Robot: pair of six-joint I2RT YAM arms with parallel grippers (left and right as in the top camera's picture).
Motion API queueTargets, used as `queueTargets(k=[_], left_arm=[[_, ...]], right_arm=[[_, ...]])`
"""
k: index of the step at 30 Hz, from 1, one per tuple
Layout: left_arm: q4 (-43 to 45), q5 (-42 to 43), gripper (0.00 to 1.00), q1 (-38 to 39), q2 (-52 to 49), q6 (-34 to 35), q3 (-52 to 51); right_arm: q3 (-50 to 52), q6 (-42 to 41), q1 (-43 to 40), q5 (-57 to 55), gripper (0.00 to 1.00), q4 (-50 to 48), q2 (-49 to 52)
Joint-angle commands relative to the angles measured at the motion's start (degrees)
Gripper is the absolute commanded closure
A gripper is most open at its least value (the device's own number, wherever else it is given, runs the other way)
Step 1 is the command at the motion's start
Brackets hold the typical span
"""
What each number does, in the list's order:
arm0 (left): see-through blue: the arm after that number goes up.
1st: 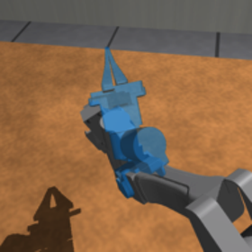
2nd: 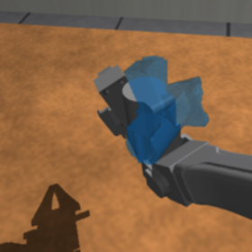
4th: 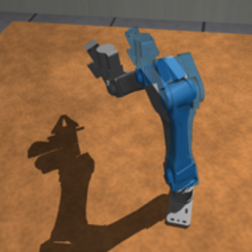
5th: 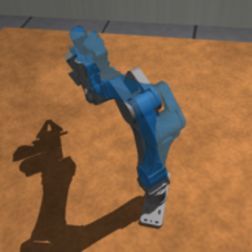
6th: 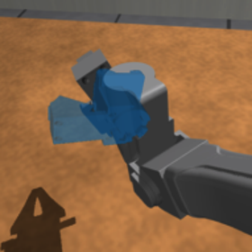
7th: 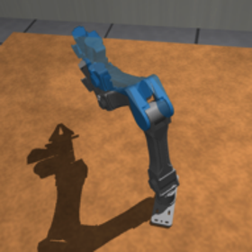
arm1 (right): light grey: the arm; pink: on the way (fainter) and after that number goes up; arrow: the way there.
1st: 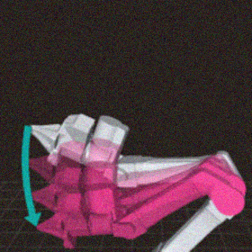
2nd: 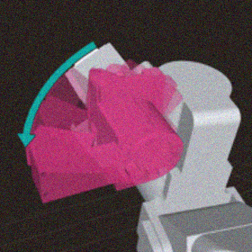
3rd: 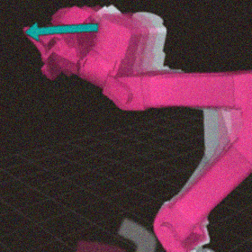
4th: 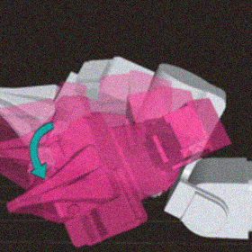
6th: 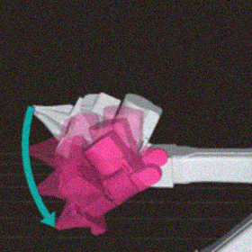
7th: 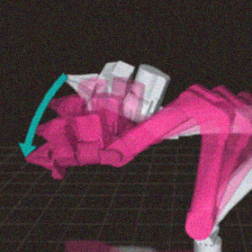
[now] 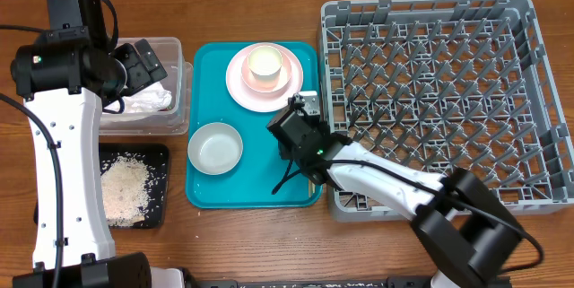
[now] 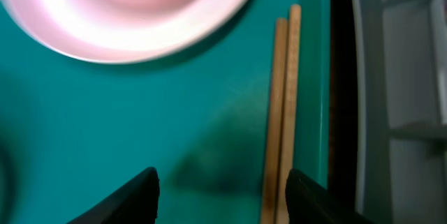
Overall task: Sort waste into correct bins and load items into the dishwasher
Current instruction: 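Move the left arm back and reach the right gripper to the chopstick, then grasp the wooden chopstick with the right gripper and lift it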
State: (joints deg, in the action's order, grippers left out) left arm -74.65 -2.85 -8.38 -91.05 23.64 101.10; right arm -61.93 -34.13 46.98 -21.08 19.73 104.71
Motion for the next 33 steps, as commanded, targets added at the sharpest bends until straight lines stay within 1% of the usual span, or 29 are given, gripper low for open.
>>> queueTargets(k=[1,6,10,15,18,26,29,33], left_arm=[[-0.09,-0.31,0.0,-0.22,-0.02,-0.31,0.94],[-0.09,-0.31,0.0,-0.22,-0.02,-0.31,0.94],[-0.09,-0.31,0.0,-0.22,-0.02,-0.31,0.94],[-0.11,-0.31,0.0,-0.22,-0.02,-0.31,0.94],[-0.09,-0.31,0.0,-0.22,-0.02,-0.31,0.94],[-0.09,-0.31,0.0,-0.22,-0.02,-0.31,0.94],[-0.09,-0.31,0.0,-0.22,-0.02,-0.31,0.94],[-0.11,-0.31,0.0,-0.22,-0.02,-0.31,0.94]], right_arm=[[-0.7,-0.61,0.26,-3.28,0.4,-0.42,1.97],[-0.7,-1.03,0.26,-1.73,0.4,-0.59,3.52],[-0.7,-4.11,0.26,0.0,0.4,-0.61,5.31],[-0.7,-5.42,0.15,7.08,0.41,-1.42,5.38],[-0.72,-6.67,0.26,8.83,0.41,-1.49,5.38],[-2.12,-6.23,0.26,9.18,0.58,-0.24,4.63],[-3.04,-4.74,0.28,9.16,0.6,0.76,4.48],[-3.02,-4.66,0.26,9.16,0.61,1.42,4.5]])
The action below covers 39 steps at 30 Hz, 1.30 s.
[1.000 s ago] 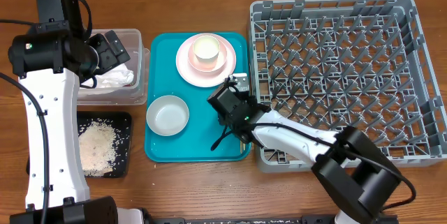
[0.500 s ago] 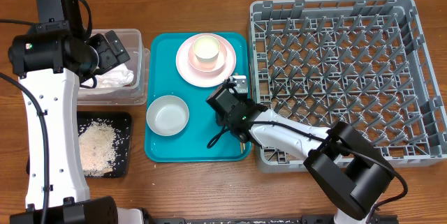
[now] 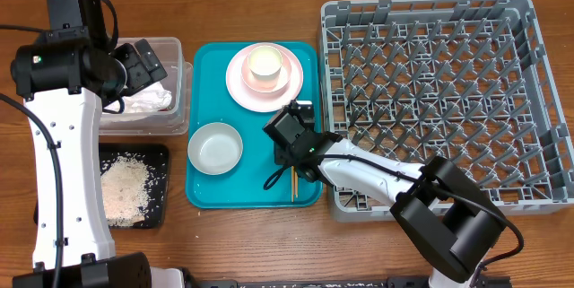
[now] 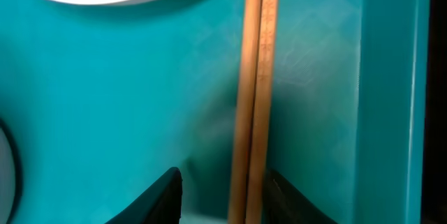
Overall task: Sort waste into correct bins and load items into the dishwasher
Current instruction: 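Grasp the wooden chopstick with the right gripper and lift it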
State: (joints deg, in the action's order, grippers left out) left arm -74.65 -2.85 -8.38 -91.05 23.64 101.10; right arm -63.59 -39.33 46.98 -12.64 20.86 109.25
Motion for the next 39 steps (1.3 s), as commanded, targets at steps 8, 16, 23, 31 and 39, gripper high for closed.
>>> queueTargets(k=[8,16,23,31,39], left_arm=[[-0.09,-0.31,0.0,-0.22,-0.02,-0.31,0.94],[-0.11,-0.31,0.0,-0.22,-0.02,-0.31,0.94],[-0.09,-0.31,0.0,-0.22,-0.02,-0.31,0.94],[-0.11,-0.33,0.0,-0.22,-0.02,-0.31,0.94],[-0.09,-0.31,0.0,-0.22,-0.02,-0.31,0.94]], right_arm=[[-1.4,0.79,0.26,0.48,0.61,0.33,-0.07],[-4.33,5.09,0.28,-2.49,0.61,0.46,-0.07],[-4.22,5.01,0.55,-2.49,0.63,2.6,0.31],[-4.22,4.83,0.55,-0.74,0.63,1.92,2.27],[-4.13,3.06,0.55,1.7,0.68,2.56,2.32]])
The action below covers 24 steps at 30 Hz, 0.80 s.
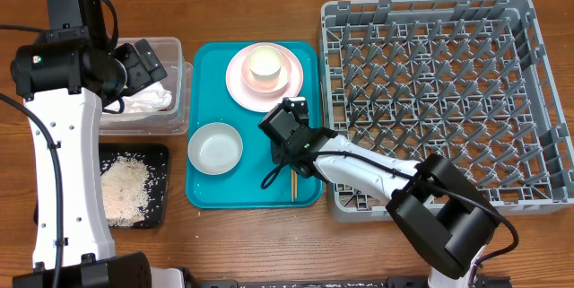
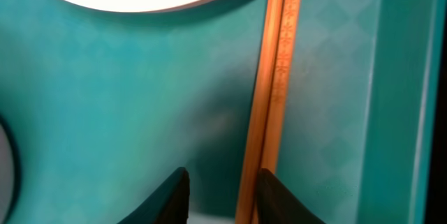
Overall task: Sort waste into correct bins and load items into the dishwasher
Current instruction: 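Grasp the wooden chopstick with the right gripper and lift it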
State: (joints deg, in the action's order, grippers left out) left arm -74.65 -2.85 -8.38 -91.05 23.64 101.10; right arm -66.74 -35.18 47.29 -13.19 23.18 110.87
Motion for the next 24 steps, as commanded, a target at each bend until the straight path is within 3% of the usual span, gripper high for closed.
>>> queueTargets(k=[1,8,10,17,21,24], left_arm=[[-0.11,-0.31,0.0,-0.22,-0.02,-0.31,0.94],[-0.11,-0.31,0.0,-0.22,-0.02,-0.31,0.94],[-0.09,-0.31,0.0,-0.22,-0.02,-0.31,0.94],[-0.09,-0.31,0.0,-0.22,-0.02,-0.31,0.94],[-0.09,-0.31,0.0,-0.22,-0.02,-0.31,0.94],[-0.09,-0.31,0.0,-0.22,-0.02,-0.31,0.94]], right_arm=[[-0.98,-1.09,0.24,2.38,0.7,0.42,0.7],[-0.98,-1.07,0.2,1.25,0.73,1.4,0.72],[-0.98,-1.07,0.22,1.25,0.81,1.7,0.7],[-0.31,-1.07,0.22,1.22,0.83,1.79,1.7],[-0.31,-1.07,0.22,1.22,0.96,1.79,2.19],[-0.81,-1.07,0.22,1.25,0.96,1.92,1.97]])
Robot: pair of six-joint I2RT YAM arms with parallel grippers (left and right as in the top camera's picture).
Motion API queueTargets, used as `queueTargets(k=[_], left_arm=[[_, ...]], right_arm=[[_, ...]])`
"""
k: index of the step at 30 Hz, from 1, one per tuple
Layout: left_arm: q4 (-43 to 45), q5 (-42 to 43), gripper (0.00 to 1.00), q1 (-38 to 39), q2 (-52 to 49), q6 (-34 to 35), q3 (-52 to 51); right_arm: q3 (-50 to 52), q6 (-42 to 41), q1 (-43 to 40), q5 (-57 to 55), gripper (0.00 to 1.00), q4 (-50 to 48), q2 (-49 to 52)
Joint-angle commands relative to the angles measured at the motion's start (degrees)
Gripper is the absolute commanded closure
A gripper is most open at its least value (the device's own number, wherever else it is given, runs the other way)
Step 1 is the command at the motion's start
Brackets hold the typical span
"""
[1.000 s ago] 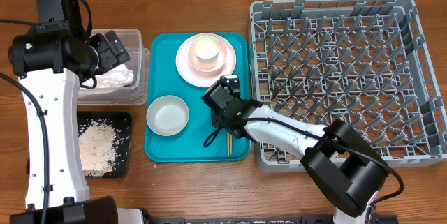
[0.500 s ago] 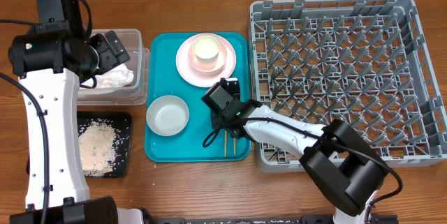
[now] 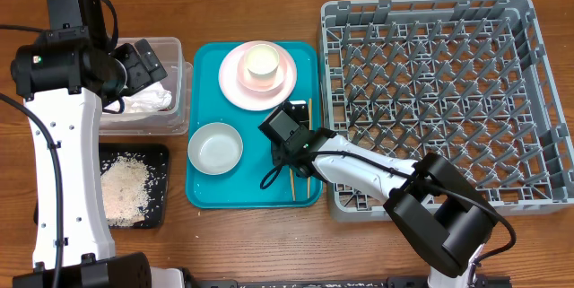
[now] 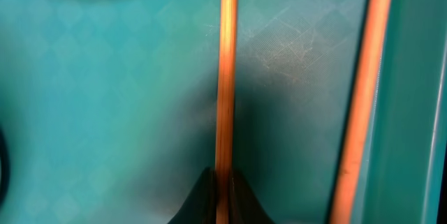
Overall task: Sort waste into correct bins and load items into the dishwasher
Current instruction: 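Grasp the wooden chopstick with the right gripper and lift it, then lower the chopstick into the grey dish rack and open the right gripper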
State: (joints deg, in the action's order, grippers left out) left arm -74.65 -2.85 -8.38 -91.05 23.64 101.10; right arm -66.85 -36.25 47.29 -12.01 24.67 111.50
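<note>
Two wooden chopsticks lie on the teal tray [image 3: 206, 59]. My right gripper [image 4: 223, 195] is shut on one chopstick [image 4: 225, 77], low on the tray; overhead the gripper [image 3: 289, 137] sits just below the pink plate [image 3: 235, 86]. The other chopstick [image 4: 363, 98] lies apart to the right, along the tray's rim. A cup [image 3: 263, 62] stands on the pink plate, and a white bowl [image 3: 215, 148] sits at the tray's left. My left gripper [image 3: 143, 62] hangs open over the clear bin [image 3: 182, 91] holding white tissue.
The grey dish rack [image 3: 439, 100] fills the right side, right next to the tray's edge. A black tray of rice [image 3: 126, 189] lies at the front left, below the clear bin.
My right gripper was open astride both chopsticks; now it is shut on one, and the other lies apart by the tray's rim. The pink plate sits slightly further left.
My right gripper stood open over the tray, the paired chopsticks just inside its right finger. It was then lower, astride both sticks, with narrower jaws. Now it pinches a single stick. The left arm has stayed over the clear bin.
</note>
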Motion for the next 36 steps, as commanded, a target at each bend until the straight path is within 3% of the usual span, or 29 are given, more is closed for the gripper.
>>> queueTargets(k=[1,15,21,30,36], left_arm=[[-0.11,-0.31,0.0,-0.22,-0.02,-0.31,0.94],[-0.09,-0.33,0.0,-0.22,-0.02,-0.31,0.94],[-0.11,-0.31,0.0,-0.22,-0.02,-0.31,0.94],[-0.11,-0.31,0.0,-0.22,-0.02,-0.31,0.94],[-0.09,-0.31,0.0,-0.22,-0.04,-0.31,0.94]], right_arm=[[-0.9,0.0,0.22,0.07,0.96,0.57,1.16],[-7.89,-0.7,-0.98,-7.1,0.96,8.92,-12.15],[-7.89,7.72,-5.92,-9.75,0.96,10.08,-18.21],[-7.32,17.94,-17.84,-9.64,0.96,16.04,-18.58],[-6.14,21.92,-23.54,-0.48,0.96,16.63,-17.94]])
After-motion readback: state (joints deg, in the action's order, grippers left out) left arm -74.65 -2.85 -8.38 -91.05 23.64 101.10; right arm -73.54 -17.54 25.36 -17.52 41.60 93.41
